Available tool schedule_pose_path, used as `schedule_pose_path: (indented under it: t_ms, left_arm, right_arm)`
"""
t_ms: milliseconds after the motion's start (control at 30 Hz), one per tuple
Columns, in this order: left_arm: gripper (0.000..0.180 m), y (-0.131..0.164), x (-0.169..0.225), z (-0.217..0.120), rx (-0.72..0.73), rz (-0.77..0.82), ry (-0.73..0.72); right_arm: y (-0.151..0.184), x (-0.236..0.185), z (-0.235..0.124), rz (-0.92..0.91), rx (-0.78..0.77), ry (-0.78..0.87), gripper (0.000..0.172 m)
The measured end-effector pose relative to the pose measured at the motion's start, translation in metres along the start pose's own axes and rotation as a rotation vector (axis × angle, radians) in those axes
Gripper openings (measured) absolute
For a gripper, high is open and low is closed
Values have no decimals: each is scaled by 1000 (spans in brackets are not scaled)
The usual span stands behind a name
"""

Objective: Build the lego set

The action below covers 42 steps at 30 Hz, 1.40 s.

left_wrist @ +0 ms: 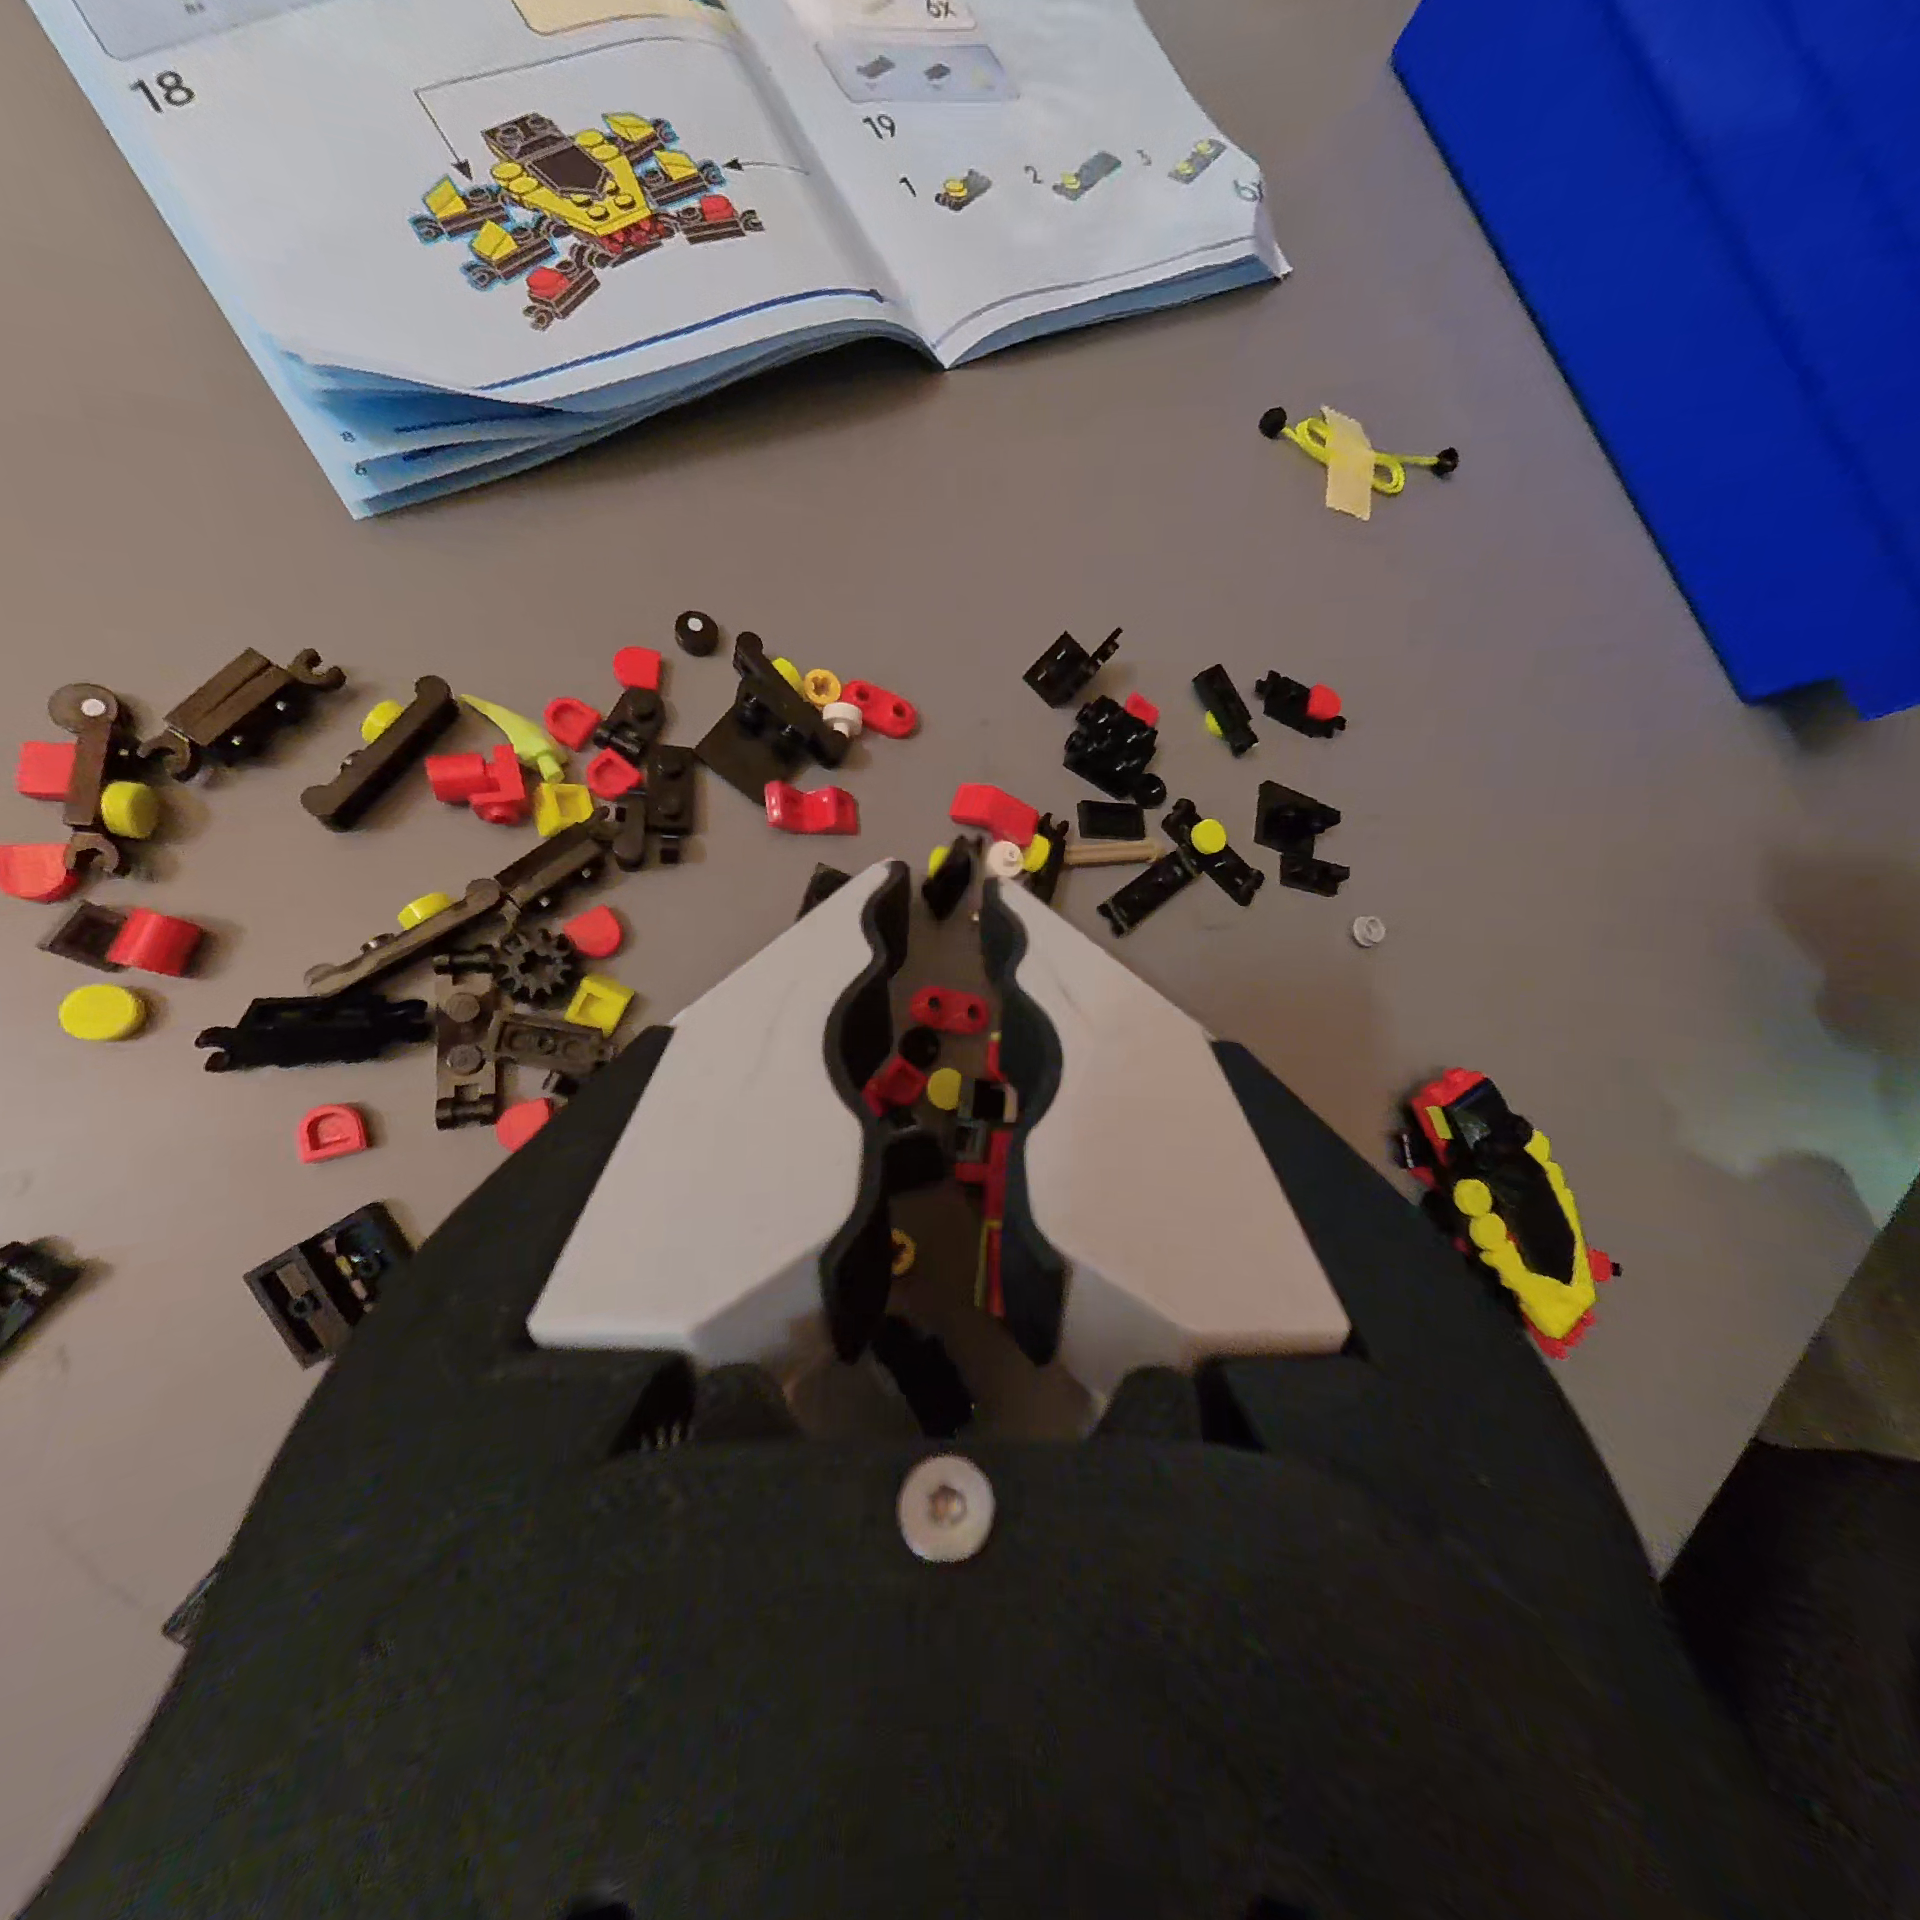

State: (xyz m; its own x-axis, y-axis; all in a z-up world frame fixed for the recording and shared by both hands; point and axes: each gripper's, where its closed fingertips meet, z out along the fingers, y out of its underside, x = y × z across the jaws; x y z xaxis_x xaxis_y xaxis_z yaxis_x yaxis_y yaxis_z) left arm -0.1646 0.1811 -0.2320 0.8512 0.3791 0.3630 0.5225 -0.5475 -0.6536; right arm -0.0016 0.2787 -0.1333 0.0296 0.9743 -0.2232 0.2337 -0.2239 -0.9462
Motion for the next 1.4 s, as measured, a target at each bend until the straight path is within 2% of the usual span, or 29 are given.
schedule_pose_path:
  t_ms: [67, 200, 433, 533, 767, 1000, 1233, 1400]
  left_arm:
    - [18, -1, 1, -4, 4, -4, 17]
    - [18, -6, -9, -22, 33, 6, -1]
    - [17, -3, -60, -56, 87, 78, -144]
    - [16, 4, -70, -62, 98, 95, -146]
    - [15, 9, -52, -66, 140, 102, 47]
    - [12, 17, -59, -60, 100, 147, 11]
    - [11, 12, -54, -54, 96, 213, -34]
    - [6, 0, -27, -42, 67, 220, 15]
  right_arm:
    - [1, 0, 0, -2, -3, -1, 9]
    - [1, -2, 1, -11, -6, -7, 9]
    - [11, -3, 10, -64, -52, 15, 9]
    - [15, -5, 15, -99, -71, 21, 9]
    - [-3, -22, 18, -150, 48, -42, 7]
    - [5, -8, 23, -128, 3, 7, 7]
    - [9, -7, 26, -93, -18, -4, 8]
    - [8, -7, 24, -71, -13, -15, 8]
